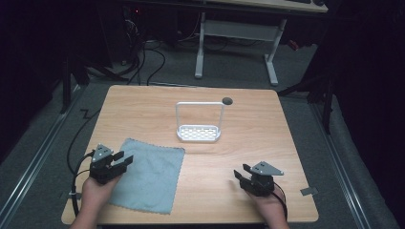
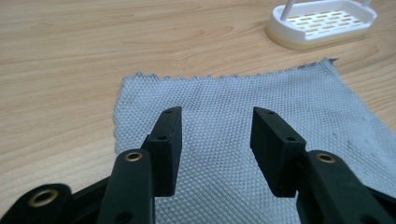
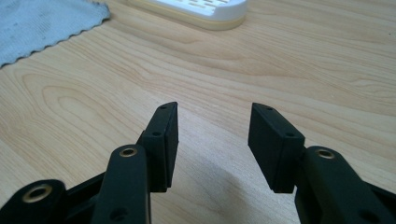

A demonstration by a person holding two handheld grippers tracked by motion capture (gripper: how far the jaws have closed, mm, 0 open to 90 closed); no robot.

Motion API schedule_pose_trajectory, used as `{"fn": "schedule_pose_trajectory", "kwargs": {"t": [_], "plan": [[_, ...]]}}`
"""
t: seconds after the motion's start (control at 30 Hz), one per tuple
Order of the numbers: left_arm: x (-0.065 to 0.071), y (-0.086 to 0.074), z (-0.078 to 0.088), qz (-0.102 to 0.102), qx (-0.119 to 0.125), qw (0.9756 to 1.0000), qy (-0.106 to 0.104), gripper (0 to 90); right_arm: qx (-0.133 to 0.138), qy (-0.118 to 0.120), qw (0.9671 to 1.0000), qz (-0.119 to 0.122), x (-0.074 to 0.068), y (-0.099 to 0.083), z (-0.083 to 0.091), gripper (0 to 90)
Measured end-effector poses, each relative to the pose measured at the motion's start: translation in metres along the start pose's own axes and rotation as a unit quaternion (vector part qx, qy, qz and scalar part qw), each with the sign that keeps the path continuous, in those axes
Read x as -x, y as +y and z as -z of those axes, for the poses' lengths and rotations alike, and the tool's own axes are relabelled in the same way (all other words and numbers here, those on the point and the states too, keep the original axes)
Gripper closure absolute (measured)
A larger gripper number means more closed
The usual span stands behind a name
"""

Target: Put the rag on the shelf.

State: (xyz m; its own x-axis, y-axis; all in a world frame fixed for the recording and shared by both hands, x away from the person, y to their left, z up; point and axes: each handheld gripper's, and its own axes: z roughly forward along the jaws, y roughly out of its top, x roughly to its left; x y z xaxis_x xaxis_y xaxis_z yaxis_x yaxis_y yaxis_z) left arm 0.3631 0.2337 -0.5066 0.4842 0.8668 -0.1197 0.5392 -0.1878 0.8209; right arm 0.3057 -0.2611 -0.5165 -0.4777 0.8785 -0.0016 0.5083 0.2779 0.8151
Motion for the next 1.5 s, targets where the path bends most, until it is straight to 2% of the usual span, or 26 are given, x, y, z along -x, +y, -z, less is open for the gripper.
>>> {"fn": "schedule_pose_trajectory", "kwargs": {"t": [0.23, 0.37, 0.4, 0.47, 0.5, 0.53, 0.57, 0.63, 0.7, 0.77, 0.8, 0.83, 0.9, 1.03, 1.07, 1.1, 1.17, 1.2, 1.23, 1.3, 1.33, 1.37, 1.43, 1.47, 1.5], "plan": [[0.007, -0.002, 0.001, -0.011, 0.014, 0.9998, -0.006, 54.6, 0.003, 0.006, 1.0, -0.001, -0.002, -0.002, 0.001, 52.9], [0.014, -0.001, -0.003, -0.011, -0.006, 0.9995, -0.029, 55.8, 0.007, 0.004, 1.0, -0.003, 0.001, -0.002, 0.004, 52.7], [0.017, 0.0, -0.002, -0.008, -0.018, 0.9993, -0.033, 56.3, 0.009, 0.004, 0.9999, -0.004, 0.002, -0.002, 0.004, 52.6], [0.025, -0.001, -0.001, -0.016, -0.038, 0.9984, -0.039, 62.6, 0.01, 0.003, 0.9999, -0.01, 0.003, -0.001, 0.005, 52.5], [0.034, -0.003, -0.001, -0.046, -0.049, 0.9972, -0.031, 78.6, 0.011, 0.004, 0.9999, -0.009, 0.004, -0.001, 0.005, 52.5], [0.034, -0.003, -0.001, -0.046, -0.049, 0.9972, -0.031, 82.9, 0.011, 0.004, 0.9999, -0.009, 0.004, -0.001, 0.005, 52.5], [0.039, -0.005, -0.002, -0.066, -0.061, 0.9956, -0.025, 89.4, 0.01, 0.004, 0.9999, -0.008, 0.003, -0.001, 0.005, 52.4], [0.045, -0.006, -0.006, -0.072, -0.087, 0.9929, -0.039, 90.0, 0.011, 0.006, 0.9999, -0.008, 0.002, 0.0, 0.004, 52.4], [0.05, -0.008, -0.01, -0.08, -0.104, 0.9905, -0.043, 90.0, 0.011, 0.008, 0.9999, -0.009, 0.001, 0.0, 0.004, 52.3], [0.053, -0.01, -0.015, -0.081, -0.111, 0.9892, -0.049, 90.0, 0.011, 0.01, 0.9999, -0.007, 0.0, -0.001, 0.004, 52.3], [0.061, -0.012, -0.02, -0.092, -0.123, 0.9864, -0.059, 90.0, 0.011, 0.01, 0.9999, -0.006, 0.0, -0.001, 0.004, 52.3], [0.061, -0.012, -0.02, -0.092, -0.123, 0.9864, -0.059, 90.0, 0.011, 0.01, 0.9999, -0.006, 0.0, -0.001, 0.004, 52.3], [0.073, -0.013, -0.025, -0.112, -0.124, 0.984, -0.062, 90.0, 0.01, 0.012, 0.9999, -0.003, -0.002, -0.001, 0.005, 52.3], [0.107, -0.013, -0.034, -0.128, -0.121, 0.9794, -0.1, 90.0, 0.009, 0.013, 0.9999, -0.003, -0.002, -0.002, 0.005, 52.3], [0.123, -0.012, -0.039, -0.141, -0.122, 0.976, -0.113, 90.0, 0.009, 0.014, 0.9999, -0.001, -0.002, -0.002, 0.005, 52.3], [0.123, -0.012, -0.039, -0.141, -0.122, 0.976, -0.113, 90.0, 0.008, 0.014, 0.9999, -0.001, -0.003, -0.003, 0.005, 52.3], [0.146, -0.01, -0.048, -0.136, -0.121, 0.9723, -0.146, 90.0, 0.007, 0.014, 0.9999, -0.002, -0.003, -0.004, 0.005, 52.3], [0.153, -0.01, -0.05, -0.139, -0.12, 0.9709, -0.154, 90.0, 0.006, 0.014, 0.9999, 0.0, -0.003, -0.004, 0.005, 52.4], [0.163, -0.01, -0.053, -0.15, -0.119, 0.9684, -0.16, 90.0, 0.005, 0.013, 0.9999, -0.001, -0.003, -0.005, 0.006, 52.4], [0.171, -0.009, -0.054, -0.162, -0.116, 0.9665, -0.162, 90.0, 0.005, 0.016, 0.9999, -0.002, -0.004, -0.006, 0.007, 52.7], [0.171, -0.008, -0.053, -0.162, -0.112, 0.9668, -0.163, 90.0, 0.005, 0.016, 0.9999, -0.002, -0.004, -0.006, 0.007, 52.7], [0.169, -0.007, -0.051, -0.16, -0.106, 0.9681, -0.161, 88.9, 0.005, 0.017, 0.9998, -0.002, -0.005, -0.006, 0.008, 53.0], [0.154, -0.003, -0.043, -0.151, -0.089, 0.974, -0.144, 85.9, 0.009, 0.033, 0.9994, -0.006, -0.011, -0.004, 0.007, 55.0], [0.141, -0.002, -0.037, -0.14, -0.079, 0.9786, -0.128, 85.9, 0.009, 0.033, 0.9994, -0.006, -0.011, -0.004, 0.007, 55.0], [0.129, -0.002, -0.032, -0.131, -0.074, 0.9819, -0.115, 85.7, 0.009, 0.044, 0.999, -0.003, -0.016, -0.003, 0.006, 55.6]]}}
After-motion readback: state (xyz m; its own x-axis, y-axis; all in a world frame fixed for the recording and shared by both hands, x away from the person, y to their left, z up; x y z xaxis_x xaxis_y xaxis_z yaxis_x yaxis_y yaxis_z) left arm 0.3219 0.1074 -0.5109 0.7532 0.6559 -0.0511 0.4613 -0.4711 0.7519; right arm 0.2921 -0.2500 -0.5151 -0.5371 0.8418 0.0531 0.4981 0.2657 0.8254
